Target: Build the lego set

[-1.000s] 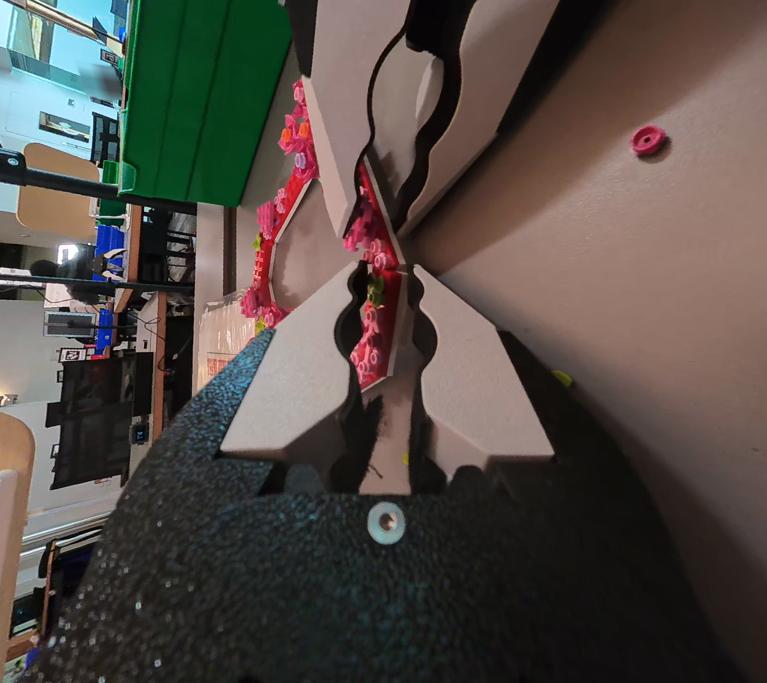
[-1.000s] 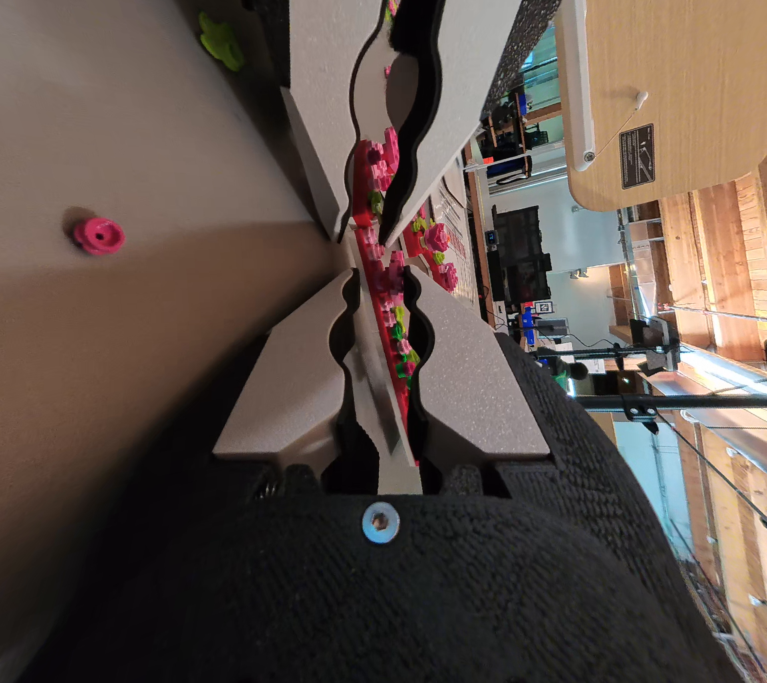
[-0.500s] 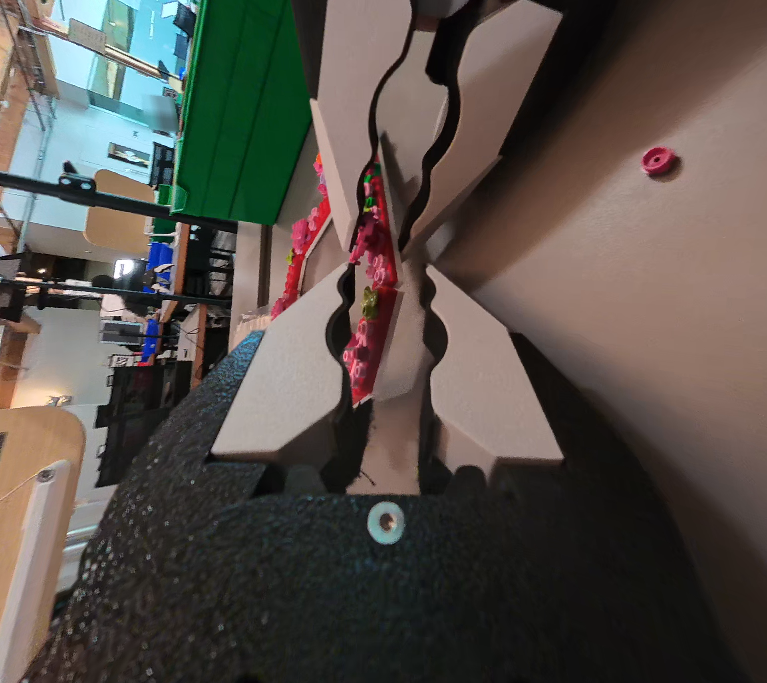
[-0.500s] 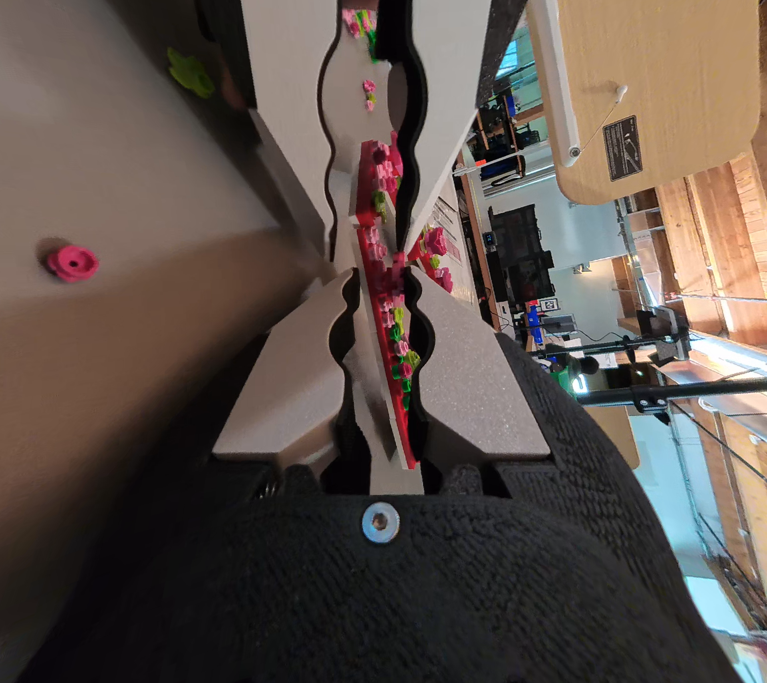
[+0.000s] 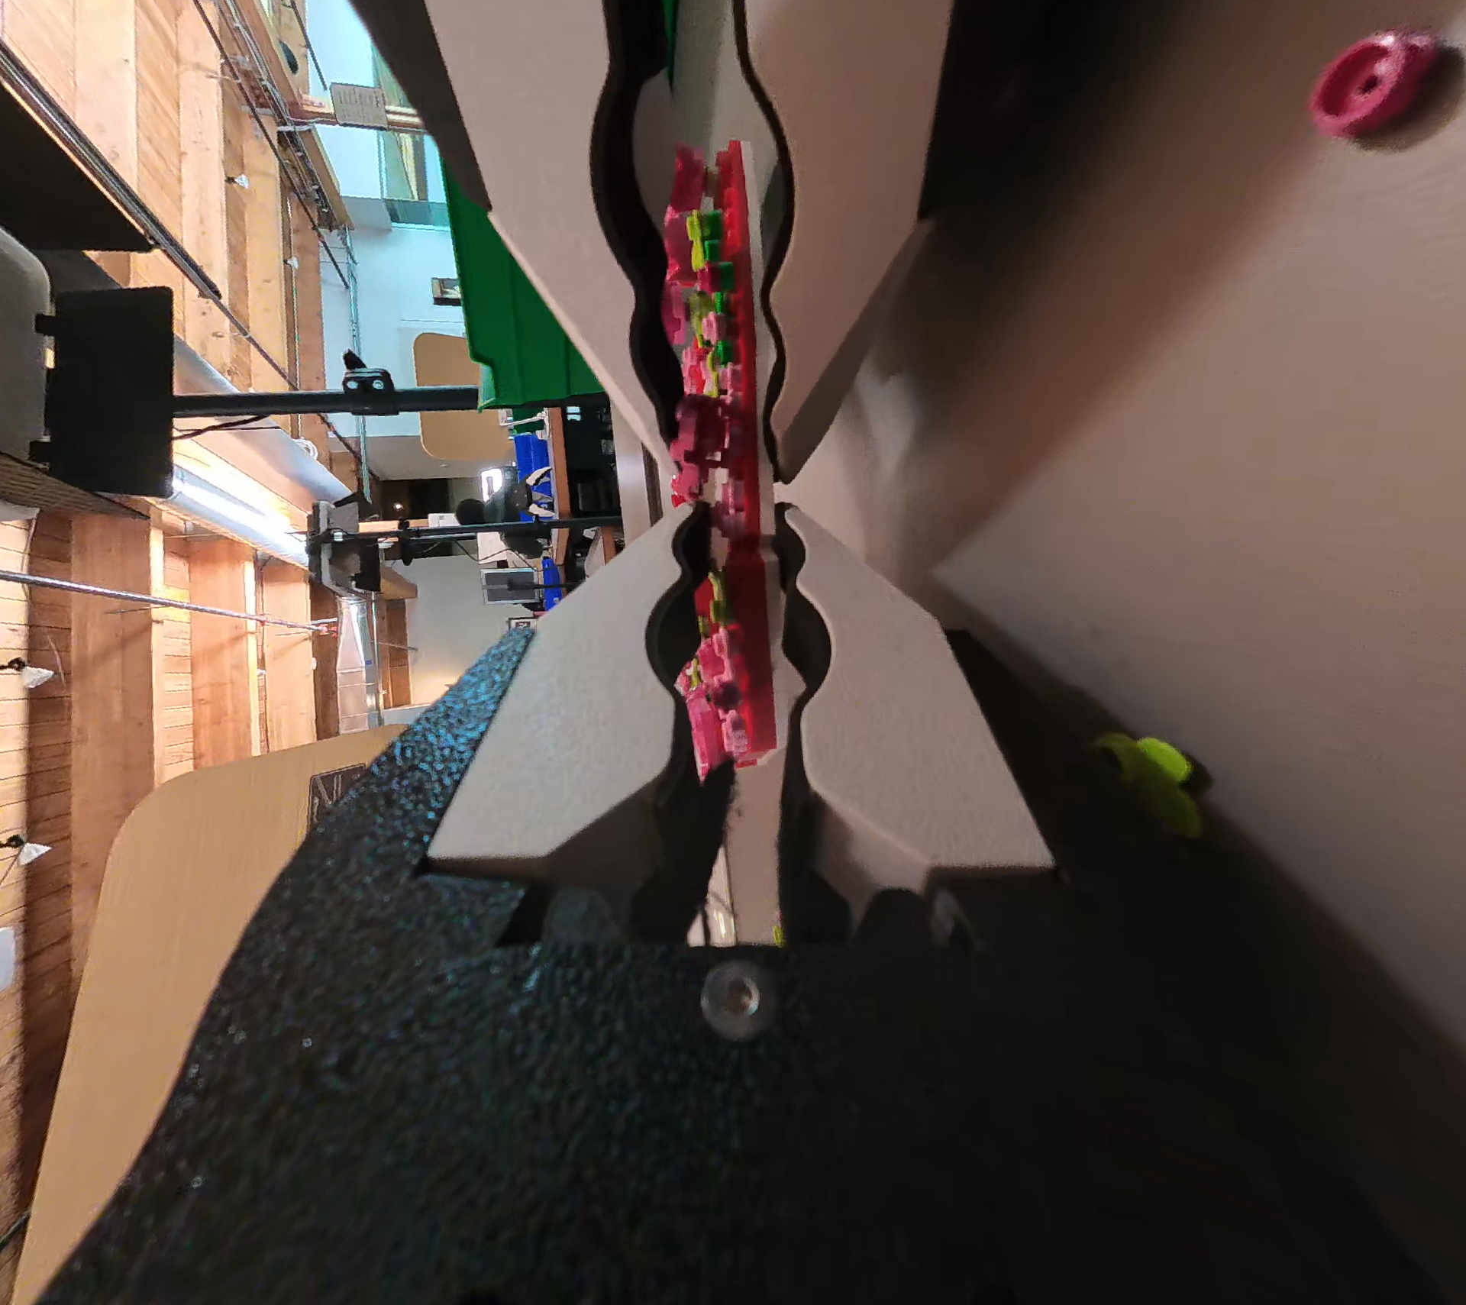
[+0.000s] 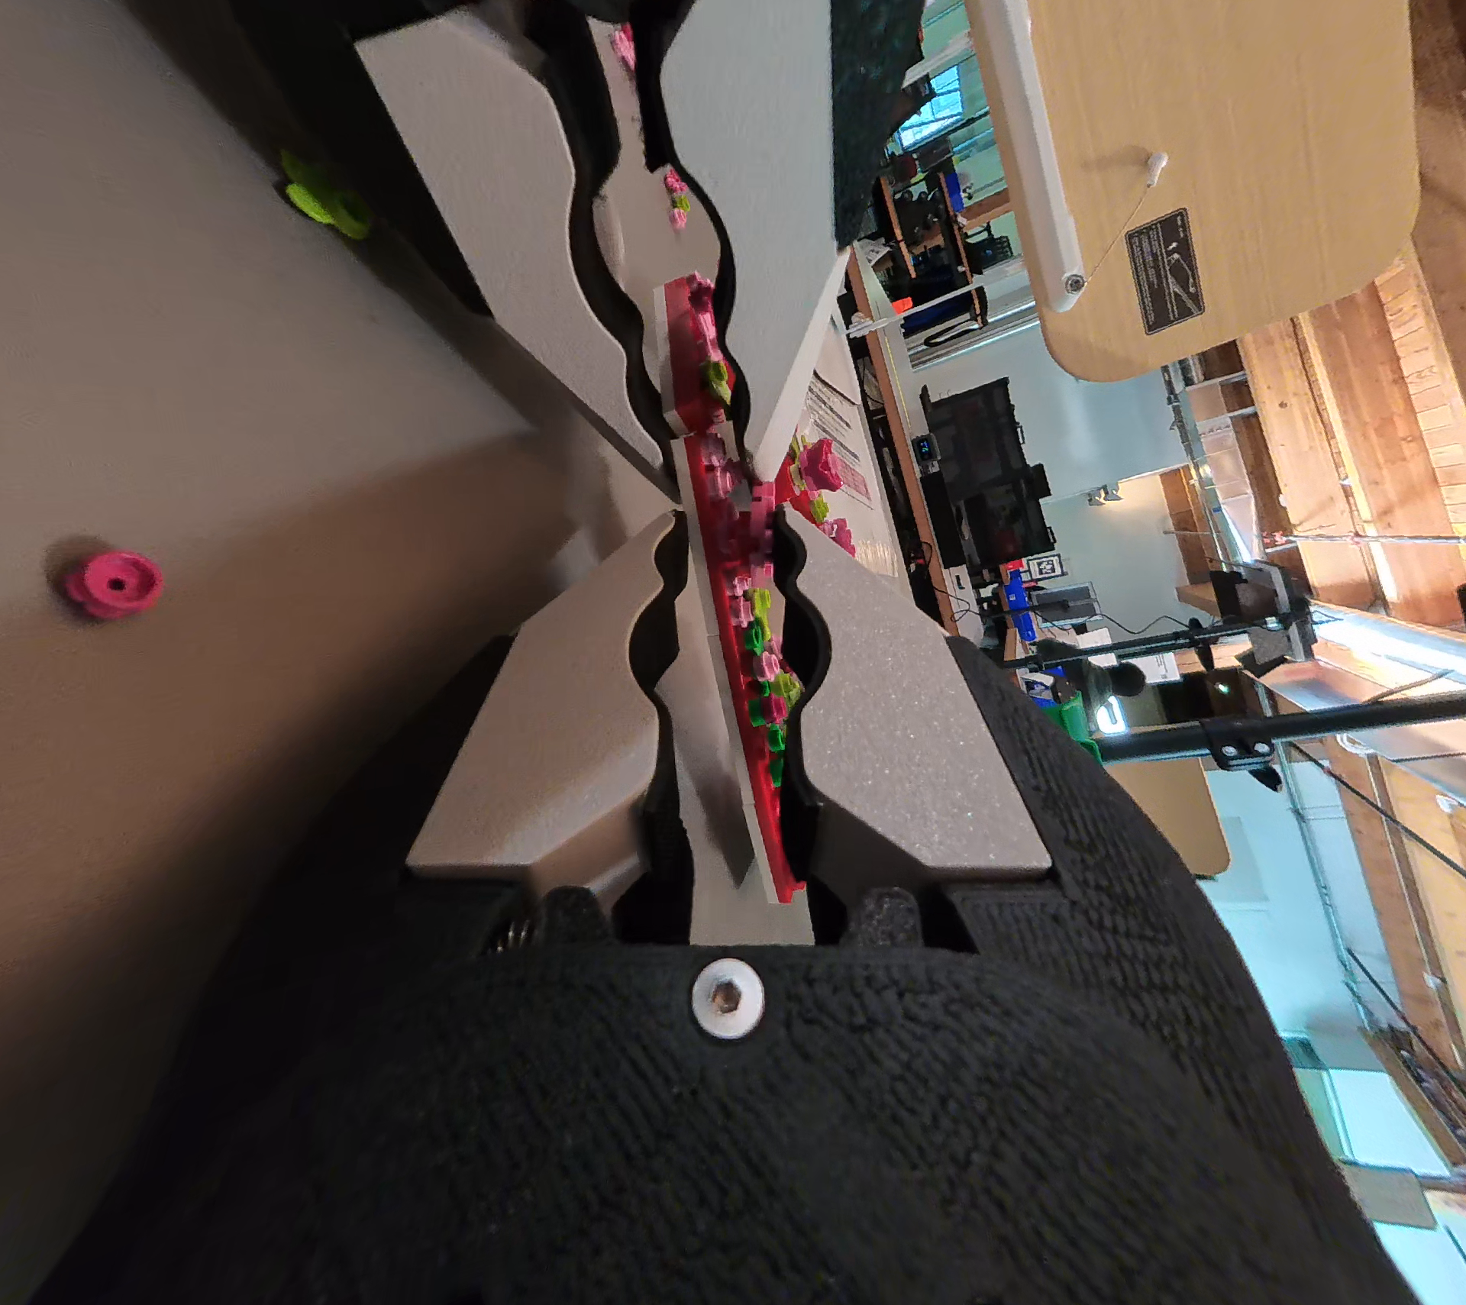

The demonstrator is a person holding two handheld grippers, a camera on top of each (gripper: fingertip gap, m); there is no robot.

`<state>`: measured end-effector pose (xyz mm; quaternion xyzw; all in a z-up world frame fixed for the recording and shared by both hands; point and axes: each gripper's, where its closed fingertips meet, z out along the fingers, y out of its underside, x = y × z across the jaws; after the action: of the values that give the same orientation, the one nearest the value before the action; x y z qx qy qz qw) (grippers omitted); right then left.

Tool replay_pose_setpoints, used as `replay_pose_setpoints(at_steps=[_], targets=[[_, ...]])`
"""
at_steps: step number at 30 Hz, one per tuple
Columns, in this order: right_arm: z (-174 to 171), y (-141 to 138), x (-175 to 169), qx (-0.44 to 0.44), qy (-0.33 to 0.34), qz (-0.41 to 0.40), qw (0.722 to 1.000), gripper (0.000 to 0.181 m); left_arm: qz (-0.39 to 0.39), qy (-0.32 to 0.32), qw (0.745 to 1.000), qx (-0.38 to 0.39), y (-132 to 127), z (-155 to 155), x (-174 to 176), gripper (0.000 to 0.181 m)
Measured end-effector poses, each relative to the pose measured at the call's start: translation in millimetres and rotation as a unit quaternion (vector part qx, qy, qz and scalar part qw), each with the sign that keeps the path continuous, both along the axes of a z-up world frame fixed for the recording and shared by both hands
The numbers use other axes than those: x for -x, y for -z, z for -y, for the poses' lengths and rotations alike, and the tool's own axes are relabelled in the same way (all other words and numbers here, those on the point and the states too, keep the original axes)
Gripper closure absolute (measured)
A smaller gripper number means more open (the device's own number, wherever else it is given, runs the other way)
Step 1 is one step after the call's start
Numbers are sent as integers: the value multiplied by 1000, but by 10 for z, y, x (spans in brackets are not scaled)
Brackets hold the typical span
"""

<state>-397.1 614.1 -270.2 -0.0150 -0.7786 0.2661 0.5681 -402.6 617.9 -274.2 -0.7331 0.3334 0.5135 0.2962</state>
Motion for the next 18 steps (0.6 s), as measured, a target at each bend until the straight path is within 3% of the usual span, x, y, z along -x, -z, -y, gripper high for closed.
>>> replay_pose_setpoints(at_steps=[18], targets=[[1,-11,70,41,7,32,999,160,41,-13,999,-8,-2,15,66,169]])
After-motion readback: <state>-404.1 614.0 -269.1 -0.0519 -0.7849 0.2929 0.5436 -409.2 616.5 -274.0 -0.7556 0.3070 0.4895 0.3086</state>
